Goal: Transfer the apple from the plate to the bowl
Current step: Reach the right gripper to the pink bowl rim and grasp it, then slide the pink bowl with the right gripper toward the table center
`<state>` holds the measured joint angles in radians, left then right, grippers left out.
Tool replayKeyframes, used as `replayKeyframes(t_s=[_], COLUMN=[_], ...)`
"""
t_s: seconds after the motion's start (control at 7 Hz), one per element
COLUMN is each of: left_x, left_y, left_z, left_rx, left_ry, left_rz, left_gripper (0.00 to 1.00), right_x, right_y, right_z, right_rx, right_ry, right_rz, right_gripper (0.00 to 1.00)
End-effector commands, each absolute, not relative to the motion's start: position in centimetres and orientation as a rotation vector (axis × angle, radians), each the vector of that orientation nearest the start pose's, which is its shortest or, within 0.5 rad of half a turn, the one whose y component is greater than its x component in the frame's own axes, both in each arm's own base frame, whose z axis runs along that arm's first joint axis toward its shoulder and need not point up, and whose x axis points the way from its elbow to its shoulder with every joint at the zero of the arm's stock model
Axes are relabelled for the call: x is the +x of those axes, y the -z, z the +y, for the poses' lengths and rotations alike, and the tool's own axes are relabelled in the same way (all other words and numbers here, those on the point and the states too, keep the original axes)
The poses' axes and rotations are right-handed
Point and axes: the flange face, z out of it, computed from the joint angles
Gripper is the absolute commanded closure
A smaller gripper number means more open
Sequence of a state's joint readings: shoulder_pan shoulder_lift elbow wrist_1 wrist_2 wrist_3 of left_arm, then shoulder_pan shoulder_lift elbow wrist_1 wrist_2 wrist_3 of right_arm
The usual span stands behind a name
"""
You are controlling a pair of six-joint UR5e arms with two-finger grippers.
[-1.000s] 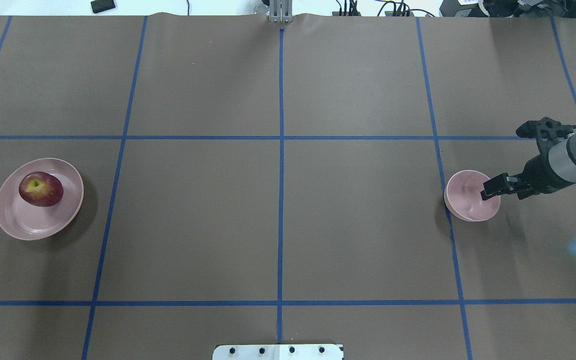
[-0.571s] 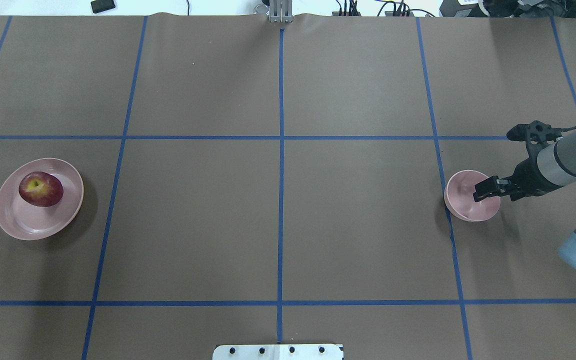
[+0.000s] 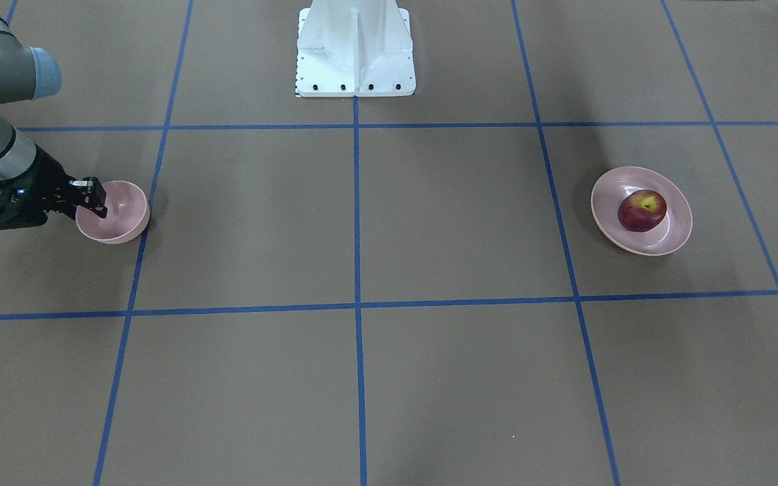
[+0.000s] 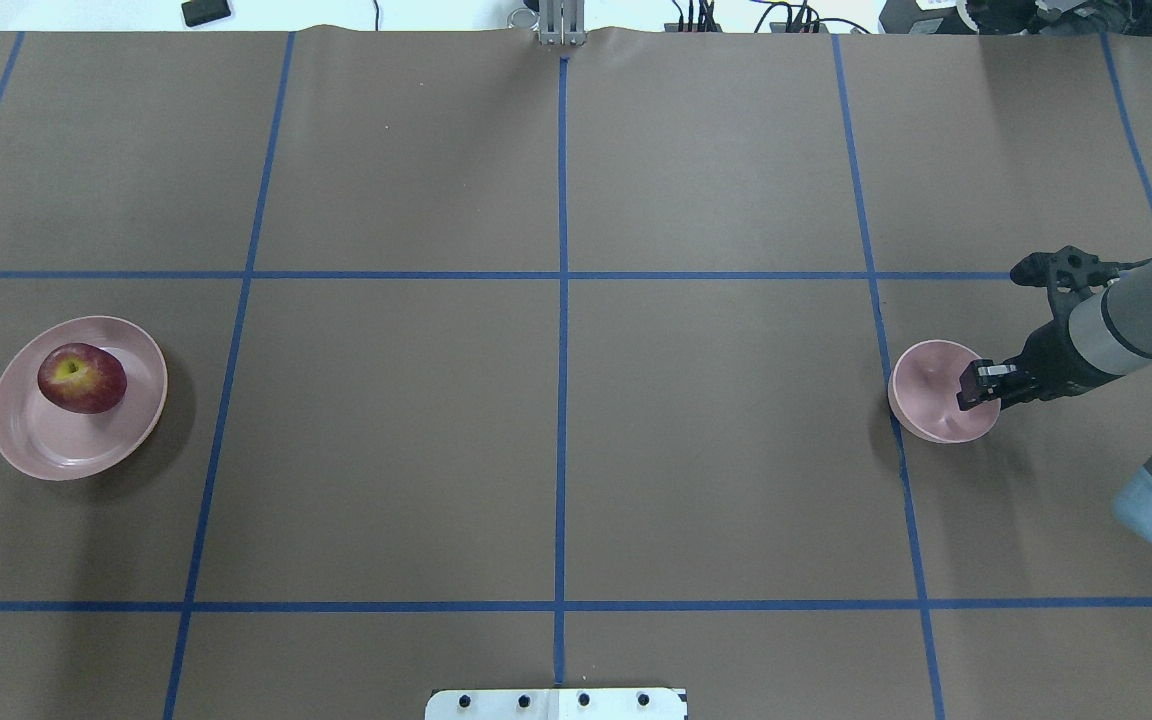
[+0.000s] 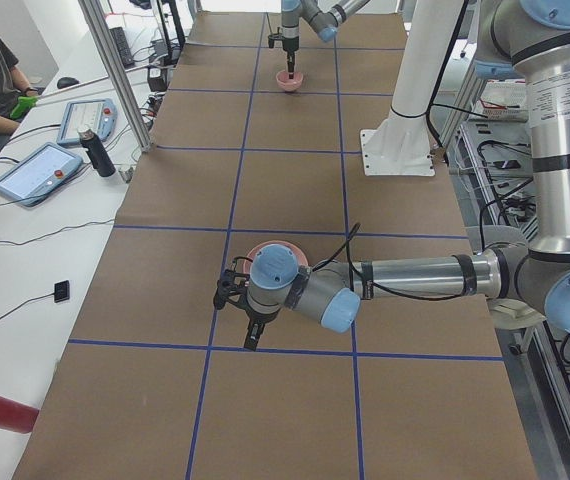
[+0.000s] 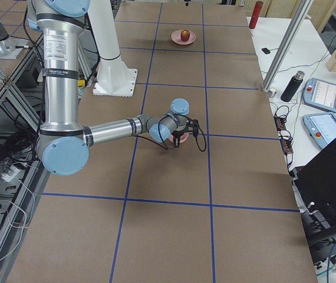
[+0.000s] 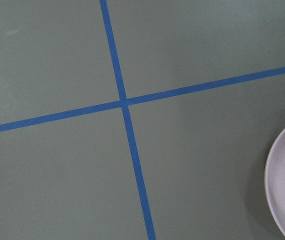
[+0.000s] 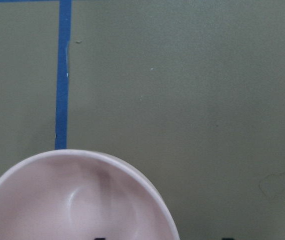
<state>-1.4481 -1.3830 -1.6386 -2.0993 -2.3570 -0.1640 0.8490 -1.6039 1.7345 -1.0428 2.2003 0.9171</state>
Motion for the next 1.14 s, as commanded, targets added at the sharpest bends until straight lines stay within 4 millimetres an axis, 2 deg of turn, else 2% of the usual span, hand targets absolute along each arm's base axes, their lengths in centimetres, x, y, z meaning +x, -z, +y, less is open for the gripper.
replayKeyframes(t_s=[0.0,0.29,0.43,0.57,0.71,0.86,1.0], left_x=[-1.0,-1.0,-0.9,-0.9,-0.7,0.7,3.5], left_y=[-65.1,-65.1,-65.0,-64.9,-64.5,-62.6,-61.1], left_z=[-43.4,-43.5,-43.5,-43.6,-44.0,-45.8,-46.6], left_rx=[0.272,0.257,0.254,0.252,0.244,0.24,0.227], left_ry=[-0.109,-0.072,-0.067,-0.066,-0.05,-0.012,-0.021], left_rz=[0.822,0.824,0.833,0.833,0.839,0.859,0.866], left_gripper=[0.02,0.02,0.03,0.02,0.02,0.02,0.02], right_x=[-27.5,-27.5,-29.0,-31.6,-35.8,-39.1,-43.2], right_y=[-53.6,-51.3,-48.7,-44.7,-40.4,-36.2,-32.8], right_z=[-42.6,-42.3,-43.8,-46.2,-46.2,-46.6,-47.3], right_rx=[-0.009,-0.005,0.011,-0.004,-0.036,-0.05,-0.059], right_ry=[0.027,0.047,0.042,-0.036,-0.07,-0.108,-0.16], right_rz=[-0.885,-0.931,-0.962,-1.006,-1.052,-1.093,-1.072], right_gripper=[1.0,1.0,1.0,1.0,1.0,1.0,1.0])
